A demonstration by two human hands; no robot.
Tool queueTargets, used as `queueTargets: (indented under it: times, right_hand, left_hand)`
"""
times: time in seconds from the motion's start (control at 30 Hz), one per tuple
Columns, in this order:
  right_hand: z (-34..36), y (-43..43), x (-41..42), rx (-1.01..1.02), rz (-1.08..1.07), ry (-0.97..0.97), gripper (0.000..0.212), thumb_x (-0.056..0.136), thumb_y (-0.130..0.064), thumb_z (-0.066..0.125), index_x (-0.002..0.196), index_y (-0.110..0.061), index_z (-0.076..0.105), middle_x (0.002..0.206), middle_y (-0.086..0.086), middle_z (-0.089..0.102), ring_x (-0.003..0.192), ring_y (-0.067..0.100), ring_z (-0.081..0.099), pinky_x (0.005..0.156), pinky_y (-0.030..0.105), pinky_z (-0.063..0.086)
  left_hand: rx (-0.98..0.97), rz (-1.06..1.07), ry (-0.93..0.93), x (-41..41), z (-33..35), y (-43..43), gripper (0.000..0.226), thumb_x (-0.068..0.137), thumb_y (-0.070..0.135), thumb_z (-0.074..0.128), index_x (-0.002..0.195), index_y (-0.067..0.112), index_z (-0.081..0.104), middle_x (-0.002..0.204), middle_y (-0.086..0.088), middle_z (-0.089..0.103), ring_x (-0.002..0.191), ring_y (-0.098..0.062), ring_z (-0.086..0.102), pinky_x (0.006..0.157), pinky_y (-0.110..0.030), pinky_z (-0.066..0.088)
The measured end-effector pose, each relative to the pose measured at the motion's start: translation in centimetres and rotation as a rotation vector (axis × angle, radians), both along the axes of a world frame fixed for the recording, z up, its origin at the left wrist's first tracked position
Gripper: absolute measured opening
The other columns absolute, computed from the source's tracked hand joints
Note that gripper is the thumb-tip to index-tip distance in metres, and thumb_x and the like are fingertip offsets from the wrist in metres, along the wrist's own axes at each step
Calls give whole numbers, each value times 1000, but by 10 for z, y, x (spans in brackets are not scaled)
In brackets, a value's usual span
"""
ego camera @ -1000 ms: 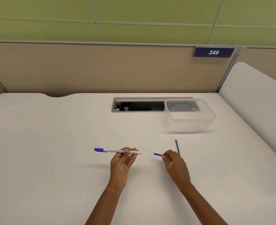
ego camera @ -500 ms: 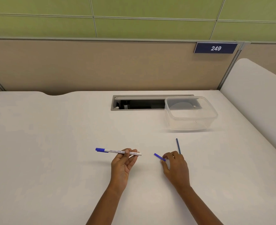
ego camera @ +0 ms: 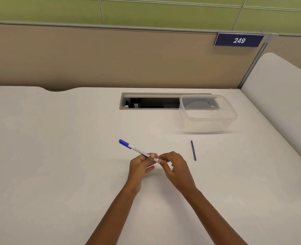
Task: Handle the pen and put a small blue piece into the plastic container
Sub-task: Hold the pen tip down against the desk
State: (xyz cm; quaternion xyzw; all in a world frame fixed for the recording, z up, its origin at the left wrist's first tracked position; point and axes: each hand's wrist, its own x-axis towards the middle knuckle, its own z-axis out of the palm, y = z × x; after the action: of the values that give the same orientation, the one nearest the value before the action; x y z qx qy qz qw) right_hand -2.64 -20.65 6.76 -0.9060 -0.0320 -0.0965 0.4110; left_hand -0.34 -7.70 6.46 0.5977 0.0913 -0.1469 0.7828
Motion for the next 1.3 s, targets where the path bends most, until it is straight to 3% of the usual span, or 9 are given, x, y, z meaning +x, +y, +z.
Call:
queueTargets:
  times: [0.13, 0.27, 0.4, 0.53, 0.67, 0.77, 0.87, 1.1, 1.3]
  right_hand:
    - [0, 3, 1, -13, 34, 72, 13, 85, -18, 59, 95, -11, 66, 85, 12, 67, 80, 23, 59, 72, 26, 44]
    - [2, 3, 2, 2, -7, 56, 10, 83, -16, 62, 90, -12, 67, 81, 13, 62, 74, 22, 58, 66, 22, 42]
    - [3, 3, 6, 25, -33, 109, 11, 83, -20, 62, 86, -11, 68, 74, 2, 53, 66, 9, 50, 58, 8, 38]
    - [5, 4, 10, 96, -64, 146, 6, 79, -11, 65, 83, -7, 64, 81, 10, 62, 76, 21, 57, 72, 30, 47]
    - [8, 4, 13, 129, -76, 144, 10, 79, -6, 63, 89, -6, 62, 93, 11, 67, 78, 20, 58, 77, 32, 49]
    - [9, 5, 17, 184, -96, 158, 12, 81, -6, 61, 93, -7, 63, 98, 12, 66, 75, 16, 59, 74, 23, 47]
    - [10, 5, 20, 199, -100, 136, 7, 84, -8, 59, 89, -10, 62, 97, 11, 66, 71, 11, 60, 66, 11, 45]
    - [14, 8, 23, 153, -82, 91, 11, 88, -14, 55, 93, -6, 61, 95, 8, 64, 74, 16, 59, 71, 25, 46]
    - [13, 12, 21, 107, -70, 38, 8, 88, -16, 54, 91, -10, 59, 91, 3, 61, 68, 7, 55, 64, 12, 43]
  left_hand:
    - [46, -41, -48, 0, 2, -4, 13, 86, 12, 59, 93, 7, 68, 73, 6, 73, 71, -3, 69, 62, -12, 53]
    - [166, -71, -116, 4, 6, -7, 14, 85, 8, 60, 95, 3, 69, 76, -1, 70, 66, -3, 67, 64, -10, 53]
    - [289, -130, -176, 10, 8, -8, 18, 85, 11, 61, 101, 6, 68, 93, -10, 69, 87, -19, 64, 85, -24, 50]
    - [264, -129, -222, 15, 5, -4, 24, 92, 23, 49, 111, 15, 63, 113, 0, 63, 106, -10, 56, 95, -21, 42]
    - [785, 8, -388, 21, -19, 12, 39, 95, 31, 41, 131, 16, 47, 139, -6, 47, 130, -18, 39, 107, -28, 28]
    - [1269, -124, -421, 24, -42, 29, 48, 97, 34, 32, 142, 18, 26, 154, -9, 23, 144, -25, 10, 116, -40, 4]
    - [1500, -210, -457, 21, -60, 37, 50, 98, 34, 25, 145, 19, 16, 157, -9, 11, 145, -25, 6, 117, -41, 1]
    - [1487, -191, -526, 23, -65, 39, 50, 97, 31, 29, 144, 16, 21, 155, -12, 15, 144, -26, 13, 117, -42, 3]
    - [1508, -187, -523, 23, -68, 38, 51, 97, 35, 26, 145, 18, 17, 156, -9, 11, 144, -24, 9, 117, -41, 2]
